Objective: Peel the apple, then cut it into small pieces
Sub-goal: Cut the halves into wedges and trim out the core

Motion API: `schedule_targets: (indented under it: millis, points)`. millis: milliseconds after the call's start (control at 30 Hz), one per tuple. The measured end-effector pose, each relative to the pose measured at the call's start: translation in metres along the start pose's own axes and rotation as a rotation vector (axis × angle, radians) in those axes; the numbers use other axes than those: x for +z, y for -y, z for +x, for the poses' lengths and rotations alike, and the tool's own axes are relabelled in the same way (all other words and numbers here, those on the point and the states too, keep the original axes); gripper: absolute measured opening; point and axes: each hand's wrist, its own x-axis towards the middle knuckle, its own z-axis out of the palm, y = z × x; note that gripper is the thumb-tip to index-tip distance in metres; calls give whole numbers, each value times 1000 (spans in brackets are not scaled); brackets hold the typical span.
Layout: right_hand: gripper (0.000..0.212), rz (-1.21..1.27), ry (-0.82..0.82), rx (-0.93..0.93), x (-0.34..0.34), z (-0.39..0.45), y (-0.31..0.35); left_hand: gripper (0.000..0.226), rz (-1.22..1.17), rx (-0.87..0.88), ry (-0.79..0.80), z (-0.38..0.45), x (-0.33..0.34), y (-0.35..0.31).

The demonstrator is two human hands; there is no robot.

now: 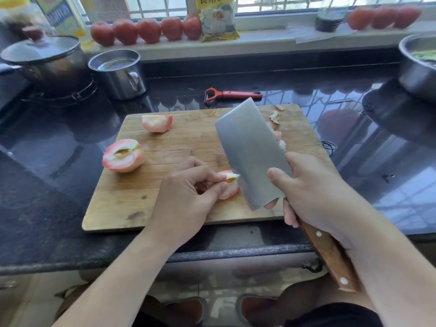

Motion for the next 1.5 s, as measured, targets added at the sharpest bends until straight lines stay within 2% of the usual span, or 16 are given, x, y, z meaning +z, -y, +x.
schedule_targets:
  millis: [167,367,600,933,1100,1500]
  points:
    - [16,-50,17,-2,1,9,3,12,-12,-14,3,-2,0,-1]
    - [18,155,129,49,-6,3,-9,12,18,-17,-26,-2,0,-5]
    - [16,-19,35,-9,4,13,-2,15,7,-13,-38,-3,1,-2]
    - [19,183,54,43,7,16,-8,9,59,-3,-42,-4,1,-4]
    - [22,369,155,108,4,10,-14,10,66,-27,-70,-3,2,-2]
    - [21,465,160,154,9,17,-17,10,86,-13,-76,-5,2,-4]
